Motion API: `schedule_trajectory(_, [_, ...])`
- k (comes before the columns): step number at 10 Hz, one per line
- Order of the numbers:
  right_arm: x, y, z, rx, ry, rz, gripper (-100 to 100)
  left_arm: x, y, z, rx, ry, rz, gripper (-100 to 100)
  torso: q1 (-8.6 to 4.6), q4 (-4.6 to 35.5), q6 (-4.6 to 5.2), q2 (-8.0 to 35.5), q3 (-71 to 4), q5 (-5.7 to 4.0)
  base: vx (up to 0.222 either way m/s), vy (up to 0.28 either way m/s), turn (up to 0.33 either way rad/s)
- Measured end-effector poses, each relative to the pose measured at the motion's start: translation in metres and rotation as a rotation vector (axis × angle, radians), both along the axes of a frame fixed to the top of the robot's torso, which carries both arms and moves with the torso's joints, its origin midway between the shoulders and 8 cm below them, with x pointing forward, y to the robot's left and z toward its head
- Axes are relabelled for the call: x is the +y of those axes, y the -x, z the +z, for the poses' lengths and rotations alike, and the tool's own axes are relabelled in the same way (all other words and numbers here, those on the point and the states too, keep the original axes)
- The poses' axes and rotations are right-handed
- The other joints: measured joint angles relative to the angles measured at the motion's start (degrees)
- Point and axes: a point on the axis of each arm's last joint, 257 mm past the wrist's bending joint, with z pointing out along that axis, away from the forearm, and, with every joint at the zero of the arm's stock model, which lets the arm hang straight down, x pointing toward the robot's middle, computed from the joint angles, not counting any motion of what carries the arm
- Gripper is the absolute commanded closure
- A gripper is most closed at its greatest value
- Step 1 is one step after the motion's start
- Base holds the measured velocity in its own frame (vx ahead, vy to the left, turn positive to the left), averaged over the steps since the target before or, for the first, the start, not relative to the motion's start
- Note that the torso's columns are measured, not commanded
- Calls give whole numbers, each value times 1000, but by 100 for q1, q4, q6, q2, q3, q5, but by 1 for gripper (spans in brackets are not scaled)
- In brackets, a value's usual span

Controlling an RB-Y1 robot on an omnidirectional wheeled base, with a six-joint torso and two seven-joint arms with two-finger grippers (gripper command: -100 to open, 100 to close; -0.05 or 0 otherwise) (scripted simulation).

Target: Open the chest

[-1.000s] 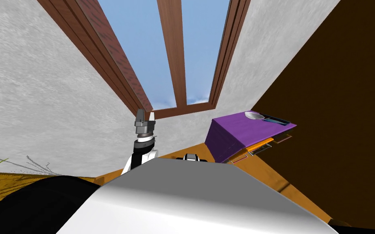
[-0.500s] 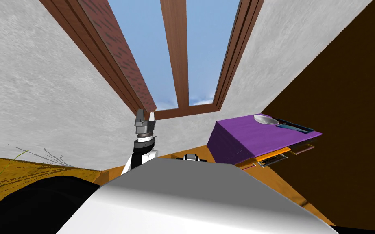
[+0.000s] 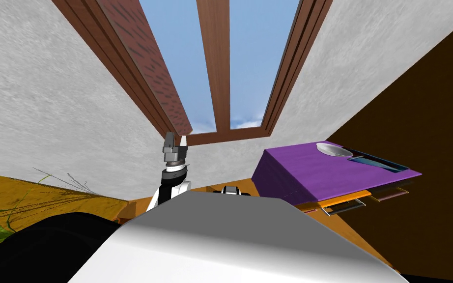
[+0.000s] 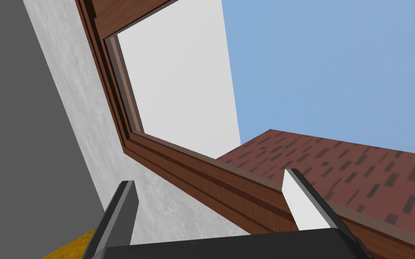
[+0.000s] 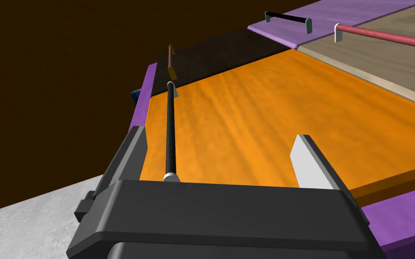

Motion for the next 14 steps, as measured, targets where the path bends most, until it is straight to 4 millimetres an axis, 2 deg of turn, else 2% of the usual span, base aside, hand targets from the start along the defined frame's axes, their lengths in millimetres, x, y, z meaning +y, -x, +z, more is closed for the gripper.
schedule_trajectory(5, [-21,0,38,80,172,33,-100,0,0,0,0,0,0,0,0,3,2,14,8,0,61,-41,93])
schedule_trajectory(7, [-21,-2,38,83,175,18,-100,0,0,0,0,0,0,0,0,17,-16,35,25,4,-128,-49,149])
schedule_trajectory(14, [-8,-44,35,93,155,-69,-100,0,0,0,0,0,0,0,-75,13,-4,4,8,20,-126,-39,127])
